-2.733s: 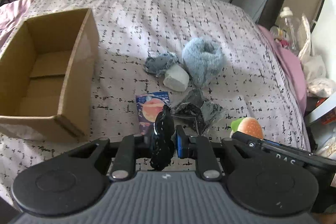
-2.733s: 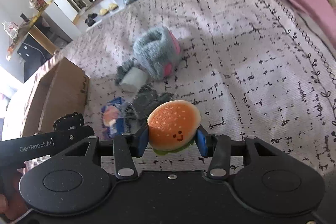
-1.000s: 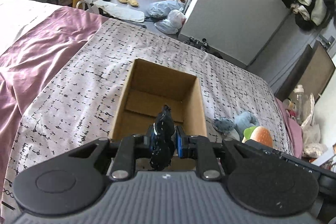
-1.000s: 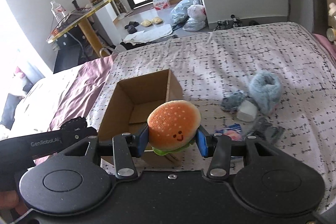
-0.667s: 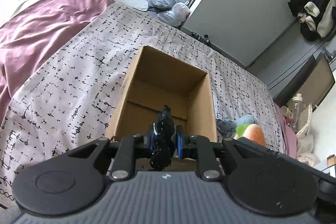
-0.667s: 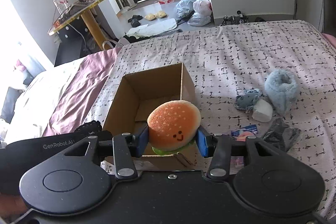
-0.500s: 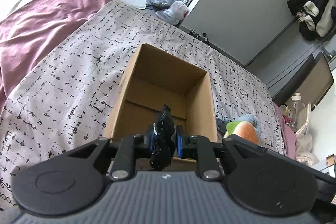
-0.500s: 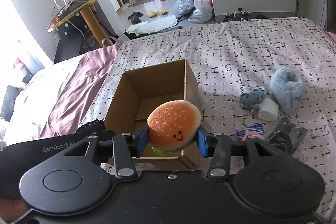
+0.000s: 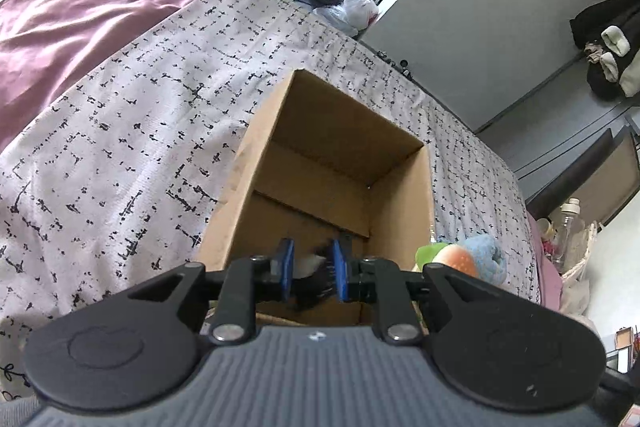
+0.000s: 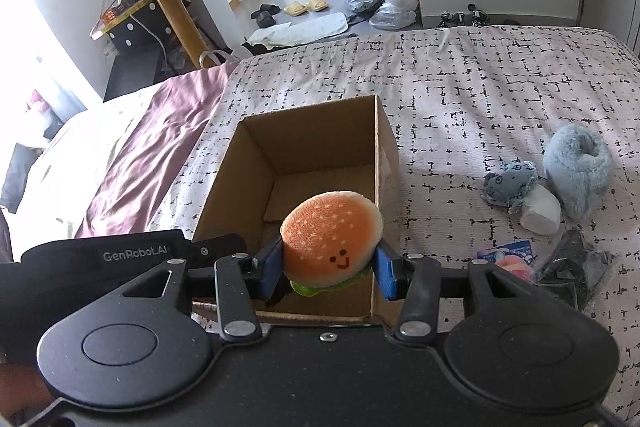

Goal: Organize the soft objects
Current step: 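Carry the hamburger and black plush into the box and open both tools, then grasp the planet-printed pack with the left tool while the right tool grasps the plastic bag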

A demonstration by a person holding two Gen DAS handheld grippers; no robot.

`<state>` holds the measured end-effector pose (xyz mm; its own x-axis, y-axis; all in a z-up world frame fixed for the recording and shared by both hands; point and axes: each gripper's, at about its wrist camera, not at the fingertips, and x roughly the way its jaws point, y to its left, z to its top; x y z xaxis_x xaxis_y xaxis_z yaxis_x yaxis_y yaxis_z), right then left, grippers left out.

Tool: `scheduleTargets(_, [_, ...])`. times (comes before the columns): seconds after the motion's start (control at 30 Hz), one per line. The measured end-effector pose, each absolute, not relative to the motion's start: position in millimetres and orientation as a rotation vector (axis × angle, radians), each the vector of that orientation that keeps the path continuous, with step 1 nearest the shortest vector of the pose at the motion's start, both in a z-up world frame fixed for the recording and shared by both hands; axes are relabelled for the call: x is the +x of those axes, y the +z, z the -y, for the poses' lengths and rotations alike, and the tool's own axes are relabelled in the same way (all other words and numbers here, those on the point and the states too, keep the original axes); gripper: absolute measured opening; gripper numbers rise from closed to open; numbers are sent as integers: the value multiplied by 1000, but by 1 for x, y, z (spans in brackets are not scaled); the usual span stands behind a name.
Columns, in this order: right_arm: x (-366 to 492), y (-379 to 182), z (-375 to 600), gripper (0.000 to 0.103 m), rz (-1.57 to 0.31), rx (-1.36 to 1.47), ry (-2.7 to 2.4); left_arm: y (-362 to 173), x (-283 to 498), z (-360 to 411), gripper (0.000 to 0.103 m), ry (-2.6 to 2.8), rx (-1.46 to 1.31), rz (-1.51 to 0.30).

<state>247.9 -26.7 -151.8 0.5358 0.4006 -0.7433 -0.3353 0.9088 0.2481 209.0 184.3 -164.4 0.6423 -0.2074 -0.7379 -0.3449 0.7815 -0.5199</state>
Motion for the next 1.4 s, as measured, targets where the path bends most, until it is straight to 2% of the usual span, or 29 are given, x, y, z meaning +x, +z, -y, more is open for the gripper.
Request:
scheduleTargets(0.33, [252, -160, 15, 48, -935, 80, 462, -161, 203, -194, 24, 116, -729, -837])
scheduleTargets(0.47, [251, -162, 13, 61, -944, 73, 475, -156, 193, -200, 35, 157, -757, -793])
scheduleTargets(0.63, [245, -156, 22, 66, -938, 100, 481, -153, 192, -198, 47, 137, -747, -791])
scheduleTargets(0.77, [239, -150, 36, 69, -925, 99, 467, -153, 188, -199, 65, 119, -779, -792])
scheduleTargets(0.8, [237, -149, 41, 71, -923, 104, 467, -153, 186, -199, 72, 119, -792, -786])
scheduleTargets(0.87, [234, -146, 50, 75, -917, 107, 459, -152, 183, -200, 78, 136, -810, -784])
scheduleTargets(1.07, [226, -144, 76, 77, -907, 121, 426, -140, 179, -191, 81, 151, -748, -784])
scheduleTargets(1.17, [221, -141, 87, 84, -895, 127, 412, -131, 179, -180, 81, 127, -693, -791])
scheduleTargets(1.27, [219, -139, 99, 86, -883, 137, 403, -119, 175, -167, 82, 94, -647, -770])
scheduleTargets(1.4, [216, -137, 116, 91, -871, 160, 393, -107, 170, -147, 88, 94, -575, -752])
